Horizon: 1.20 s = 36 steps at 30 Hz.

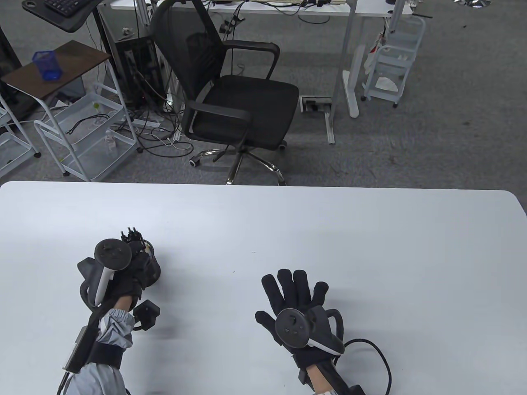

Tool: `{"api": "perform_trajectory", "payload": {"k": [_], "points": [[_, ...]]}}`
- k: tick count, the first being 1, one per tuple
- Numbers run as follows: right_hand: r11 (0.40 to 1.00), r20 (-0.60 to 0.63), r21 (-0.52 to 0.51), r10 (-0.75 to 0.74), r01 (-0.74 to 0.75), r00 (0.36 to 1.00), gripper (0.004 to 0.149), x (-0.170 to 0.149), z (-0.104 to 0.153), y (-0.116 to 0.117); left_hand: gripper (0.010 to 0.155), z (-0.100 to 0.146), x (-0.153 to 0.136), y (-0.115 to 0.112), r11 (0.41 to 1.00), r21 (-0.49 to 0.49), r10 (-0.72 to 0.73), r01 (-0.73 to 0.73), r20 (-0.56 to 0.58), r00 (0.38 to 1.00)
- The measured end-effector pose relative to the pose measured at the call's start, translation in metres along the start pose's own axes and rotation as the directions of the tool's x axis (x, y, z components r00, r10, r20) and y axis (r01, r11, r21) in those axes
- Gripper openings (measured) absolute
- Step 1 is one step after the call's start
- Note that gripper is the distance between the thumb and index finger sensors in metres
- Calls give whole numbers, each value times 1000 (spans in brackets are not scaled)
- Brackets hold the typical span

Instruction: Press to open click pens

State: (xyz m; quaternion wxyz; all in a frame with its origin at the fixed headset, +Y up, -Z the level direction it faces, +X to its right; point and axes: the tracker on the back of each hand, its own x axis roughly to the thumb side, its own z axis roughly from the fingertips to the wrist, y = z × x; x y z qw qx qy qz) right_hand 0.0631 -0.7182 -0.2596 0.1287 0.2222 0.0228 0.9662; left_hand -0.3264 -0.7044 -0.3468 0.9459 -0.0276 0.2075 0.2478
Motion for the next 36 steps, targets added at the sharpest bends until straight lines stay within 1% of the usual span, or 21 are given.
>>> {"api": "perform_trajectory", "payload": {"k": [3, 7, 11, 13, 18, 21, 23, 26, 29, 31, 33, 36], "points": [[1000, 0, 0, 0, 0, 1000, 74, 0, 0, 0, 47, -1, 0, 0, 1000, -10, 6, -6, 6, 1000], [1000, 3, -3, -2, 2, 1000, 74, 0, 0, 0, 48, -1, -1, 0, 1000, 17, -8, 7, 7, 1000], [1000, 7, -13, -4, 4, 1000, 74, 1, 0, -1, 50, 4, -2, 5, 996, 85, -7, 6, 13, 1000], [1000, 9, -15, -5, 5, 1000, 74, 1, 1, -1, 52, 9, -1, 13, 994, 107, -2, -1, 28, 1000], [1000, 13, -22, -8, 8, 1000, 74, 2, 1, -1, 55, 30, 9, 38, 982, 190, -28, 8, 101, 994], [1000, 16, -29, -8, 8, 1000, 74, 2, 1, -2, 58, 51, 21, 57, 965, 260, -40, -11, 191, 981], [999, 17, -33, -9, 10, 1000, 74, 3, 2, -3, 60, 66, 29, 65, 959, 279, -34, -43, 266, 963], [999, 17, -40, -11, 11, 1000, 74, 2, 2, -4, 61, 89, 41, 69, 959, 259, 12, -112, 359, 933], [999, 18, -43, -15, 16, 1000, 74, 2, 2, -4, 62, 111, 54, 65, 964, 154, 127, -215, 440, 889], [999, 23, -46, -16, 17, 1000, 74, 3, 2, -4, 63, 124, 62, 57, 961, 74, 198, -266, 485, 852], [999, 24, -46, -13, 14, 1000, 74, 3, 2, -4, 63, 131, 66, 48, 953, 46, 236, -300, 512, 826], [999, 24, -46, -12, 13, 1000, 74, 3, 3, -4, 63, 136, 67, 32, 936, 29, 281, -350, 535, 797]]}}
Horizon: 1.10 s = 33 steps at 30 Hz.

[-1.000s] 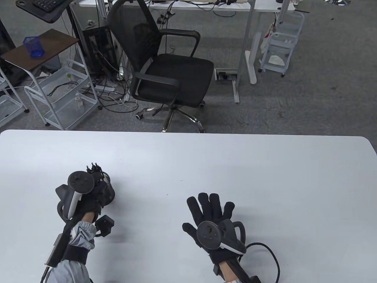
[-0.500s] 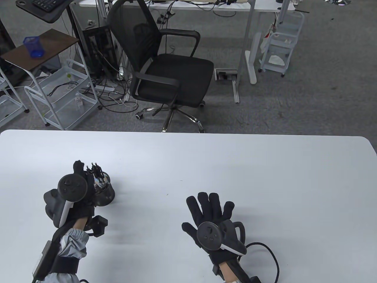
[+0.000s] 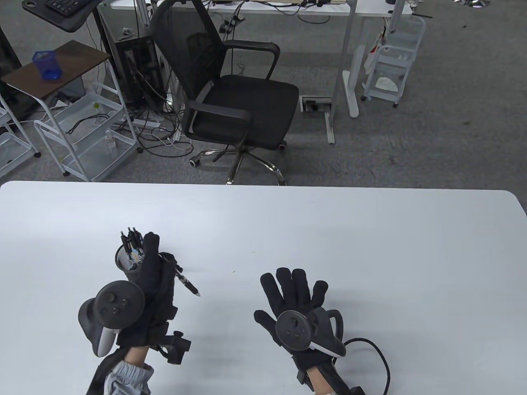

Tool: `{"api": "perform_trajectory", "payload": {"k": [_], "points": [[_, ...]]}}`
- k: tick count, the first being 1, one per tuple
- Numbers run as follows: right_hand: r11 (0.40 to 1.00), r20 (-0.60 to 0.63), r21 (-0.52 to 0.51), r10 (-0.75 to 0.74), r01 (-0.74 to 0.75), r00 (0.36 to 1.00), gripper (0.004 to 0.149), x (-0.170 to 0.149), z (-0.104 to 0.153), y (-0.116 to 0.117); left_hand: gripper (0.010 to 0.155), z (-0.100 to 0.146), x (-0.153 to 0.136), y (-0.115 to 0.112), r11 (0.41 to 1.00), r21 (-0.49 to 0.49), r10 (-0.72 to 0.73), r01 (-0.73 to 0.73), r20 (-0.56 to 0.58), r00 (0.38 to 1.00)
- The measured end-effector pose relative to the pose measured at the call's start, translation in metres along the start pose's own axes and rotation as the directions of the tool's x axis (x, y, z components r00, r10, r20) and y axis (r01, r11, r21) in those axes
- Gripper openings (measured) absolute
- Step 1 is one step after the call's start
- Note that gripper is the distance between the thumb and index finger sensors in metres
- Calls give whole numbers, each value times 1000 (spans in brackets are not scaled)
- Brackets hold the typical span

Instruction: Press to open click pens

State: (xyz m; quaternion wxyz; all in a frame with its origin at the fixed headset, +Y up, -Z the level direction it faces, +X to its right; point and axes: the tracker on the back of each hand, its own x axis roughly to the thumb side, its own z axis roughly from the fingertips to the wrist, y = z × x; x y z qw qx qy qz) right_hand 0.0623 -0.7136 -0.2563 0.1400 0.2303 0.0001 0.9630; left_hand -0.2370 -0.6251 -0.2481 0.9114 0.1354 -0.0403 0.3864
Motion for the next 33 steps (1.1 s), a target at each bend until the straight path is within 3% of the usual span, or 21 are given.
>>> {"api": "perform_trajectory", "payload": {"k": [7, 10, 15, 19, 22, 27, 33], "points": [[1000, -7, 0, -5, 5, 1000, 74, -2, 0, -1, 67, 8, -30, -47, 967, -18, 252, -254, -76, 965], [1000, -21, 0, -10, 10, 1000, 74, -5, 0, -2, 73, 4, -38, -63, 911, -184, 340, -368, -167, 925], [1000, -33, -2, -7, 7, 999, 74, -8, 1, -2, 77, 5, -39, -72, 892, -223, 345, -394, -229, 910], [1000, -32, 1, 3, -3, 999, 74, -7, 1, -2, 68, 7, -40, -72, 859, -223, 397, -462, -281, 874], [1000, -29, 4, 6, -5, 1000, 74, -6, 1, -2, 44, 8, -44, -70, 803, -207, 489, -559, -308, 816], [1000, -28, 7, 5, -5, 1000, 73, -5, 1, -2, 43, 9, -48, -66, 718, -200, 598, -666, -312, 738], [1000, -26, 1, 5, -5, 1000, 74, -4, 1, -2, 39, 8, -49, -72, 495, -293, 754, -818, -324, 572]]}}
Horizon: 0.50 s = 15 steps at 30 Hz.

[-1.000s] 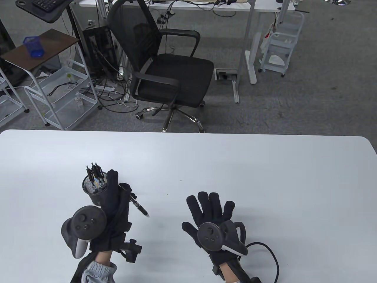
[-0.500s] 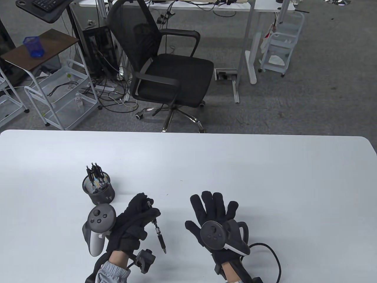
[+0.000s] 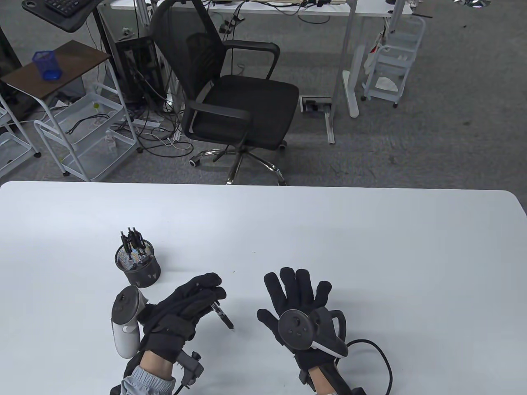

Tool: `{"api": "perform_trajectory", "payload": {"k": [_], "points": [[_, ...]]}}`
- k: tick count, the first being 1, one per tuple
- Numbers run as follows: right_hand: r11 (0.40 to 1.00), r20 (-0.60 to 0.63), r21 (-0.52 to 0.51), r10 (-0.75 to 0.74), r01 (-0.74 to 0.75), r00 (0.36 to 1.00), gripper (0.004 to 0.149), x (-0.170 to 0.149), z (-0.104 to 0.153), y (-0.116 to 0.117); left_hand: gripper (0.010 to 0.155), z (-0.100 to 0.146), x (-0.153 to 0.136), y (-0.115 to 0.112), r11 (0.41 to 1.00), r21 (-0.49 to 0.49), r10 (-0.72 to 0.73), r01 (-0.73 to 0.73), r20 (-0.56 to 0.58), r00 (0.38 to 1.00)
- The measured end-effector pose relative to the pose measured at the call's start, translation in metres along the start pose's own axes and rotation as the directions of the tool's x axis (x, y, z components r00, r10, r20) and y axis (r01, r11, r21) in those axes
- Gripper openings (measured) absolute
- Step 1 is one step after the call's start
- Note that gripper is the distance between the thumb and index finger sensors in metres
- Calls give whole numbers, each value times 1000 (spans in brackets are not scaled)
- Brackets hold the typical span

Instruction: Press to open click pens

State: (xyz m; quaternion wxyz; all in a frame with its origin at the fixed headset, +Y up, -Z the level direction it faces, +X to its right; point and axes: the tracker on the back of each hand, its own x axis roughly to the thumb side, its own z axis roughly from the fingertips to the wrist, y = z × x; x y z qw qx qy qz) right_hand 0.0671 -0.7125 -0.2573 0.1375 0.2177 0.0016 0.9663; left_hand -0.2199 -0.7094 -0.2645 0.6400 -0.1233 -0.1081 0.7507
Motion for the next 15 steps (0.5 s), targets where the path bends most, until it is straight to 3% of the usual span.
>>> {"api": "perform_trajectory", "payload": {"k": [6, 15], "points": [[1000, 1, -4, -2, 2, 1000, 73, 1, 0, -1, 46, -3, -2, -7, 991, -112, 78, -71, 65, 995], [1000, 0, -1, 10, -10, 1000, 73, 2, 1, -1, 69, 3, -4, -12, 998, -23, 68, -66, 109, 992]]}}
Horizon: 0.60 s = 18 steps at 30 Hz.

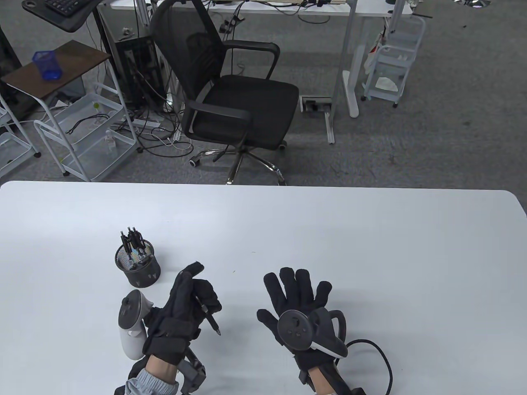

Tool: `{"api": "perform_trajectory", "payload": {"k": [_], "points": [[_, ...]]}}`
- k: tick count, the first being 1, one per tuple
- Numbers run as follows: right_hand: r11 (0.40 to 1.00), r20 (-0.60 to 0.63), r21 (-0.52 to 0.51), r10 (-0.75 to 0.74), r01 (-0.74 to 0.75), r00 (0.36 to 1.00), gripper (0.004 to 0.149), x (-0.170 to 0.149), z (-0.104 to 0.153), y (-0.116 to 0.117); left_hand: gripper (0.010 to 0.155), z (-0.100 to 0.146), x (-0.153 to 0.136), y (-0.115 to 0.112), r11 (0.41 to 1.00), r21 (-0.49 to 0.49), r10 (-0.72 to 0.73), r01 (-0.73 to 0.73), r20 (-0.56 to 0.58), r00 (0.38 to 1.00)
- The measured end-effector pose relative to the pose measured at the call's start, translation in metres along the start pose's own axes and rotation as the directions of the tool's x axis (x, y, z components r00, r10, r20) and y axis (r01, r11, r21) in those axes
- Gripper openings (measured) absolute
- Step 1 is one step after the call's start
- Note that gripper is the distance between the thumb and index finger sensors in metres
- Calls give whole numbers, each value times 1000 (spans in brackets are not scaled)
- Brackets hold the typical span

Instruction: Press to open click pens

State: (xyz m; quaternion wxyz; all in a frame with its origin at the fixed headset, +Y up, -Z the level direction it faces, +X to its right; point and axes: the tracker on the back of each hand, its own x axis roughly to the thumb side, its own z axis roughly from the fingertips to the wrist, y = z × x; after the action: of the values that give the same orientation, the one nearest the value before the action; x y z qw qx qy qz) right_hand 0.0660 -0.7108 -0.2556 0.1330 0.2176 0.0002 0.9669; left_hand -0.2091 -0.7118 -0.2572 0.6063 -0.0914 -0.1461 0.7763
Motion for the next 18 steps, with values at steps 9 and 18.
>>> {"api": "perform_trajectory", "payload": {"k": [9, 18], "points": [[1000, 2, -7, 6, -6, 1000, 73, 1, 1, -1, 68, -3, -13, -1, 994, -46, 99, -100, -25, 995], [1000, 4, -4, 7, -7, 1000, 73, 1, 1, -1, 63, -3, -15, -2, 986, -61, 157, -157, 7, 988]]}}
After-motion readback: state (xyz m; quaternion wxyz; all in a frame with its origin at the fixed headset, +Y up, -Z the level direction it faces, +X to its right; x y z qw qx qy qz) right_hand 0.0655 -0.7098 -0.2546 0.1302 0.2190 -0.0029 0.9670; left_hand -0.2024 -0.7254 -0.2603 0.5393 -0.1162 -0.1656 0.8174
